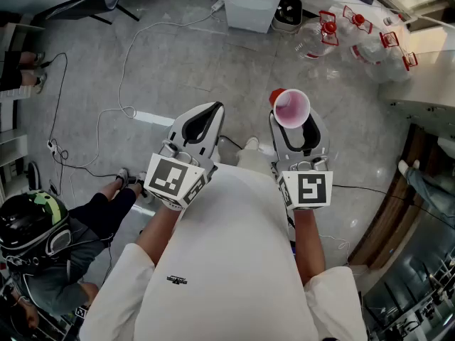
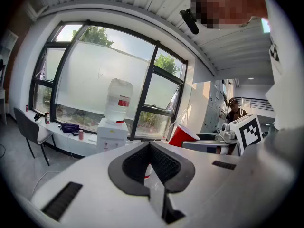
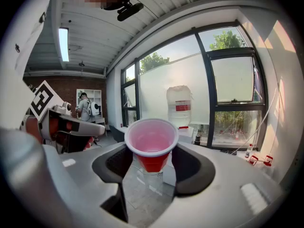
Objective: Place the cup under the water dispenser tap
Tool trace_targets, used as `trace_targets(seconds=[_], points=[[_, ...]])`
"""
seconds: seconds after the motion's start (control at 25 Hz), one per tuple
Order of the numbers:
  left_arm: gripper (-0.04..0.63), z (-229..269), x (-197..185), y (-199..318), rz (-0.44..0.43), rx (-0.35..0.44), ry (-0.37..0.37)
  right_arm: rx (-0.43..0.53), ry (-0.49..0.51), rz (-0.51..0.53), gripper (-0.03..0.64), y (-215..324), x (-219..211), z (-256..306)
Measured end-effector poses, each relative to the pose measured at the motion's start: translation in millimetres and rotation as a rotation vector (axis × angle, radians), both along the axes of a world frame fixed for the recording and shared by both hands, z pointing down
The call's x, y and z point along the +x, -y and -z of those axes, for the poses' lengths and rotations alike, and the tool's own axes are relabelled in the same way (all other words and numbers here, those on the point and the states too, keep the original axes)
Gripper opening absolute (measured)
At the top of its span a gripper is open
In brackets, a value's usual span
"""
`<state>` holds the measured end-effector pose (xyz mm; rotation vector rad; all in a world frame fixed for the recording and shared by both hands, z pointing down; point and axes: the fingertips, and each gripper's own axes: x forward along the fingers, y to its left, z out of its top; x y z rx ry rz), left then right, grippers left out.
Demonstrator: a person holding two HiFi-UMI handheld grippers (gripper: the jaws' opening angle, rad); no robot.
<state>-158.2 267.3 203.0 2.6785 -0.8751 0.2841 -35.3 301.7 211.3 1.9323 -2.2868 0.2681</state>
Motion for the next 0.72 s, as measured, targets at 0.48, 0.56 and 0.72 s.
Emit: trace_targets(seconds=[0.48, 0.56, 0.72], points=[[0.006, 10.0, 46.8, -35.1, 0.018, 0.035, 0.029, 0.036, 0.054, 0.027, 0.272, -22.4, 42.0, 15.6], [0.006, 9.2, 50.4, -38.8, 0.040, 0.040, 0.024, 0.046, 0.053, 0.044, 0.272, -24.8, 47.3, 17.3], [0.006, 4.9, 57.6, -43.9, 0.067, 0.034, 0.029, 0.030, 0.052, 0.061, 0.273, -27.6, 62.3, 8.0]])
